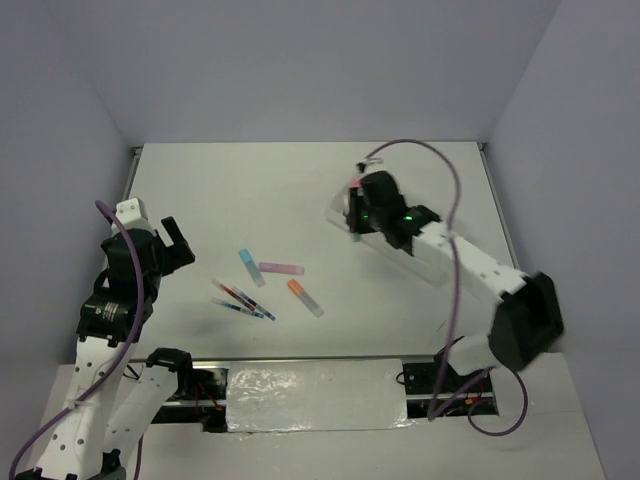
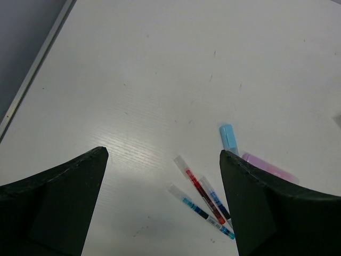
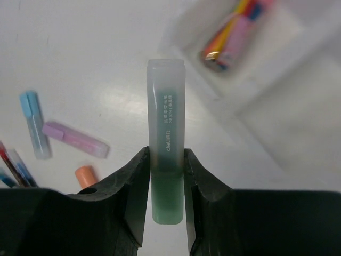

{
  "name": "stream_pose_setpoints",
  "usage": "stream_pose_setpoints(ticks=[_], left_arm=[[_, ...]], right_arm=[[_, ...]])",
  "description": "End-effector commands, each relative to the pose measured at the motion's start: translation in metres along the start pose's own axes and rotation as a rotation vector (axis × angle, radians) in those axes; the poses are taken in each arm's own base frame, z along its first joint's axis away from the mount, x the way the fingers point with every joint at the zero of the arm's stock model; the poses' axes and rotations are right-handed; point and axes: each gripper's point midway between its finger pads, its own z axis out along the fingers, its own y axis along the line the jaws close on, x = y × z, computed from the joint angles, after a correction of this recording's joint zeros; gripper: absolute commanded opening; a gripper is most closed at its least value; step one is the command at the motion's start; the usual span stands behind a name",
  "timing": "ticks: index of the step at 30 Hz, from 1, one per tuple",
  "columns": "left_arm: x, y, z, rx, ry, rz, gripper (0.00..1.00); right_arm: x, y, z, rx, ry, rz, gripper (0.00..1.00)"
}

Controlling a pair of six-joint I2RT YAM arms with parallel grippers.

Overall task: Sort the stationery into containers
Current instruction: Place the pen in the storage box.

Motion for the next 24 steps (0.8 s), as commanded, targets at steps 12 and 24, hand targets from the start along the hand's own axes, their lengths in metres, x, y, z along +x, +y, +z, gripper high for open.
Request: stream_pose_setpoints(ticks=[12,24], left_arm=[[-0.007,-0.011,0.004,0.045,-0.023,0.011,0.99],[-0.004,-0.011,0.006,0.034,-0.011,0.018,0.99]], right_arm=[[0.047,-0.227,-0.083,0.552,-0.066,0.395,0.36],[0.002,-0.117,-0.061,0.243,-0.141,0.073,0.97]])
